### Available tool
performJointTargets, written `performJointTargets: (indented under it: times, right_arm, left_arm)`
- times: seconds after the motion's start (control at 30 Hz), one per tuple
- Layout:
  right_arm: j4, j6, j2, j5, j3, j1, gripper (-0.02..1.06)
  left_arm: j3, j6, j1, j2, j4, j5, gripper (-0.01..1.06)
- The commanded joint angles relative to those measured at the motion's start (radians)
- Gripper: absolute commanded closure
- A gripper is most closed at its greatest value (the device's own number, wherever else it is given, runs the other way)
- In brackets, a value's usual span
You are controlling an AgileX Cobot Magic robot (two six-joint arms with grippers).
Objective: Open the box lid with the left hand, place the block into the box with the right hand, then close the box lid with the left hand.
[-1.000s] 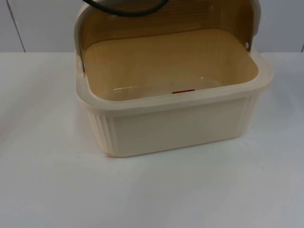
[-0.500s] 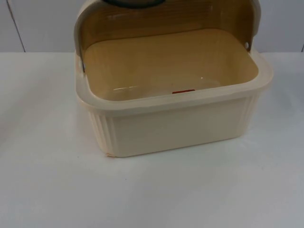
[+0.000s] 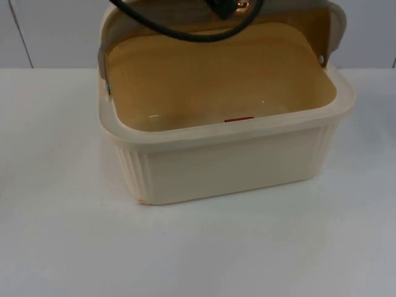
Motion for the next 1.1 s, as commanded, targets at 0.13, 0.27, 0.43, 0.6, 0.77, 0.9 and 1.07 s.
performJointTargets:
  times: [0.13,0.27,0.43,0.6,0.77,0.9,1.07]
  right_arm:
    - [0.006,-0.01,-0.01,0.007,-0.002,-0.006,0.0]
    - [0.009,-0.01,-0.01,0.007,-0.002,-0.006,0.0]
    - [0.009,-0.01,-0.01,0.007,-0.002,-0.006,0.0]
    - [0.009,-0.01,-0.01,0.007,-0.002,-0.006,0.0]
    - [0.009,-0.01,-0.01,0.005,-0.002,-0.006,0.0]
    - [0.009,-0.01,-0.01,0.005,-0.002,-0.006,0.0]
    - [0.009,-0.01,-0.01,0.007,-0.002,-0.006,0.0]
  left_arm:
    - [0.07,-0.019,-0.011,-0.018,0.046,0.014,1.05]
    - [0.118,-0.049,-0.024,-0.057,0.076,-0.022,1.05]
    - [0.168,-0.068,-0.046,-0.075,0.092,-0.072,1.05]
    - [0.228,-0.088,-0.065,-0.089,0.115,-0.128,1.05]
    - [0.264,-0.099,-0.1,-0.097,0.119,-0.144,1.05]
    - [0.264,-0.121,-0.141,-0.097,0.121,-0.144,1.05]
    - [0.276,-0.125,-0.176,-0.097,0.126,-0.145,1.05]
